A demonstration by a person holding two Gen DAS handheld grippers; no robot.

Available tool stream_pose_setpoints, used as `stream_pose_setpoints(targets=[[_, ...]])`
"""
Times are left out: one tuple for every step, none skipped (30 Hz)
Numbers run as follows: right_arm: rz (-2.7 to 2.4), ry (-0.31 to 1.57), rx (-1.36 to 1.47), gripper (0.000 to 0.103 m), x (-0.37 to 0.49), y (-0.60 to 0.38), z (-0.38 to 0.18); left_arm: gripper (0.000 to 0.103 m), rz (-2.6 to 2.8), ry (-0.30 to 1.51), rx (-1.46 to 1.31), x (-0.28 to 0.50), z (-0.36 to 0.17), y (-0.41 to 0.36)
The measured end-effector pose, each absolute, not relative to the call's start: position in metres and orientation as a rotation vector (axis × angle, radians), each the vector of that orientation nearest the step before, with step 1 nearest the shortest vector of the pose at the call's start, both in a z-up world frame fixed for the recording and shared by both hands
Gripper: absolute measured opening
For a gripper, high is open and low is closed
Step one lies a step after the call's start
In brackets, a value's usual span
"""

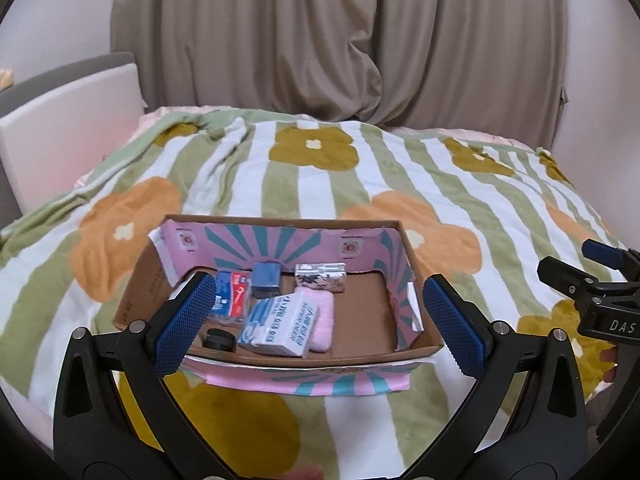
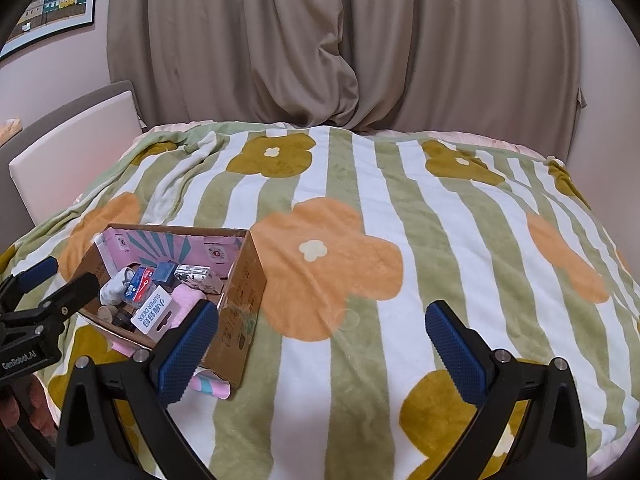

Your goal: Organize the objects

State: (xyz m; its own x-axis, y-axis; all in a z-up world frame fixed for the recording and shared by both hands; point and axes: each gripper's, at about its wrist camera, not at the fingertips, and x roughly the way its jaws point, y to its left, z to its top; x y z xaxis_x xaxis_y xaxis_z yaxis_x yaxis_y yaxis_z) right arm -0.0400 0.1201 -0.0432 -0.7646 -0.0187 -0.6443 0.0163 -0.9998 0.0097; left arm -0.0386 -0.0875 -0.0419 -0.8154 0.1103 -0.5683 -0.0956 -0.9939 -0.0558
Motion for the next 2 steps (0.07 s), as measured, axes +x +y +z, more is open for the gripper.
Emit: stream_pose_setpoints(targets=[[-2.933,-0.006,1.070,0.103,-0.0397,0.1200,-0.0431,0.103,2.893,-0.036,-0.911,-0.0391,-0.0421,-0.0875],[-2.934,-0.006,1.070,0.103,-0.0396,0.1200,-0.0432,0.103,2.887,-0.035,-0.922,-0.0397,-0.0433,-0.0878]])
